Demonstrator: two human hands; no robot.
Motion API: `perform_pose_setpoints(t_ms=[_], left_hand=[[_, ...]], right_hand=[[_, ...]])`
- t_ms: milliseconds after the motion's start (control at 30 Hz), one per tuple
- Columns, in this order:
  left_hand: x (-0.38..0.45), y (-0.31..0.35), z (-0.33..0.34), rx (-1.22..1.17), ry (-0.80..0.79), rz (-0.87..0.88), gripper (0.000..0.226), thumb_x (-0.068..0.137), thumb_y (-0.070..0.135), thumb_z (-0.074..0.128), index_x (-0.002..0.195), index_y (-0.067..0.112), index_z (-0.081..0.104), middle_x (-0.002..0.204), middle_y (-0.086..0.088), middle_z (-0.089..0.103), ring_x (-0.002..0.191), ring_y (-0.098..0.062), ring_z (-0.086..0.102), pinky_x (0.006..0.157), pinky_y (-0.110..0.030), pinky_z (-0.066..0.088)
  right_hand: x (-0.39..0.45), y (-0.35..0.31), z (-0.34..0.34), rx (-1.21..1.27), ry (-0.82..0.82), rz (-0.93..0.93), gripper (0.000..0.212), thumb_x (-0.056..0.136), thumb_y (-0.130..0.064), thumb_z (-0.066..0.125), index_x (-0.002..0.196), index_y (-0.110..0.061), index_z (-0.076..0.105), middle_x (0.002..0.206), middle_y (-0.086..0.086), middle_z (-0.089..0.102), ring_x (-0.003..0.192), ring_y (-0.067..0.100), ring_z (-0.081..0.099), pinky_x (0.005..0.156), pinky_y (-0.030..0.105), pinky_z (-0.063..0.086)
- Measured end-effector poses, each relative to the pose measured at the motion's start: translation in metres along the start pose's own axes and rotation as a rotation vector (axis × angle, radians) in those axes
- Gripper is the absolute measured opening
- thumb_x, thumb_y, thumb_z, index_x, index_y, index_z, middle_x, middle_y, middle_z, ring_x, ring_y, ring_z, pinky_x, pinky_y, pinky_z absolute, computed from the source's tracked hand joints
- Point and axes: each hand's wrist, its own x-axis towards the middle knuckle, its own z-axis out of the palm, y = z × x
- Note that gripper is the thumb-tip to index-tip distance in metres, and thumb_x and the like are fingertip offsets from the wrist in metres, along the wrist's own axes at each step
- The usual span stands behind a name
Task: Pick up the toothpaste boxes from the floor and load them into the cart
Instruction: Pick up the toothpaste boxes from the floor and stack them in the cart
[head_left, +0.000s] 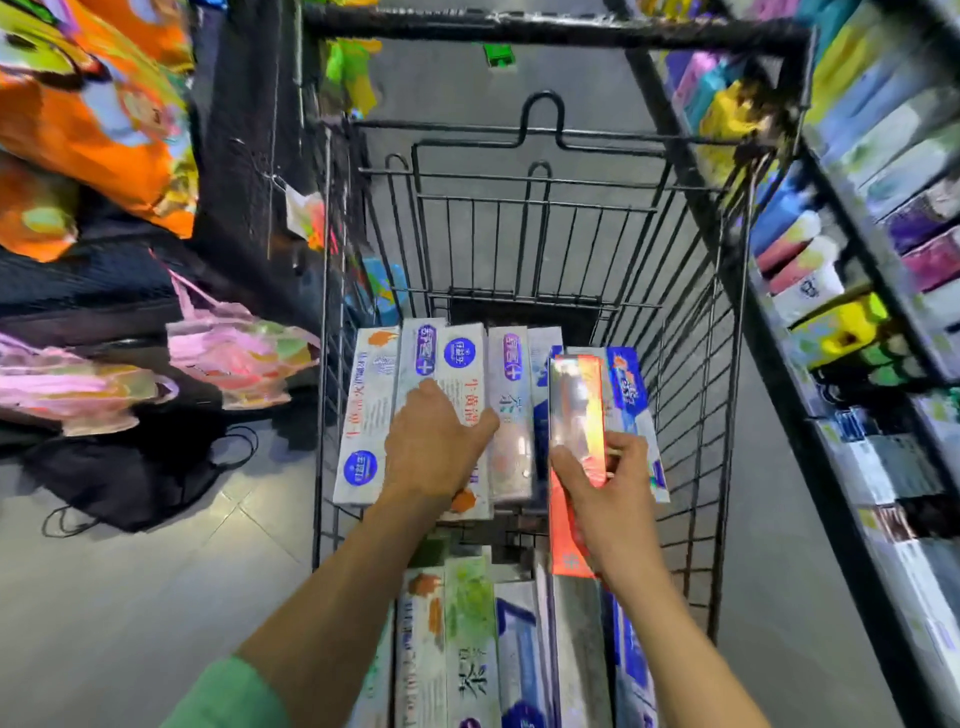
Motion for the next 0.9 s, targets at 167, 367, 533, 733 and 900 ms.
perform_pose_setpoints(t_ms=[167, 367, 533, 733, 900], left_hand=[[0.026, 0.008, 0.012, 0.267, 0.031, 0.066, 0.082, 0.087, 0.065, 0.057, 0.141, 0.007, 0.037, 0.135, -0.013, 0.048, 0.124, -0.032, 0.047, 0.102, -0.044, 0.039], [0.045, -0.018, 0.018, 0.447, 0.141, 0.261, 0.076, 0.080, 0.077, 0.051, 0.127, 0.017, 0.052, 0.119, -0.007, 0.052, 0.107, -0.028, 0.043, 0.088, -0.044, 0.036], [0.042, -0.046, 0.017, 0.448, 0.166, 0.464, 0.064, 0.094, 0.056, 0.054, 0.139, 0.011, 0.056, 0.137, -0.016, 0.055, 0.123, -0.035, 0.049, 0.101, -0.051, 0.042], [0.038, -0.049, 0.002, 0.524, -0.039, 0.456, 0.071, 0.098, 0.062, 0.027, 0.151, 0.016, 0.042, 0.155, -0.010, 0.043, 0.141, -0.031, 0.038, 0.116, -0.051, 0.032], [0.055, -0.044, -0.025, 0.560, -0.207, 0.507, 0.077, 0.097, 0.068, 0.013, 0.158, 0.023, 0.025, 0.163, -0.002, 0.028, 0.148, -0.024, 0.023, 0.121, -0.044, 0.021]], right_hand=[[0.027, 0.006, 0.014, -0.041, -0.035, -0.010, 0.034, 0.090, -0.028, 0.074, 0.108, -0.027, 0.045, 0.100, -0.011, 0.065, 0.087, -0.003, 0.063, 0.079, 0.026, 0.048], [0.045, 0.005, 0.028, -0.044, -0.085, 0.043, 0.028, 0.099, -0.032, 0.060, 0.119, -0.021, 0.044, 0.098, -0.003, 0.062, 0.081, 0.004, 0.061, 0.070, 0.019, 0.048], [0.058, 0.002, 0.046, -0.157, -0.079, 0.028, 0.021, 0.104, -0.041, 0.048, 0.119, -0.026, 0.043, 0.105, -0.003, 0.064, 0.089, 0.010, 0.062, 0.076, 0.034, 0.051], [0.068, -0.009, 0.074, -0.374, -0.061, 0.041, 0.035, 0.106, -0.036, 0.044, 0.131, -0.012, 0.047, 0.125, 0.004, 0.042, 0.097, 0.010, 0.045, 0.079, 0.014, 0.037], [0.076, -0.016, 0.073, -0.725, -0.025, 0.004, 0.037, 0.103, -0.045, 0.046, 0.120, -0.016, 0.060, 0.115, 0.007, 0.057, 0.111, 0.026, 0.051, 0.090, 0.041, 0.049]])
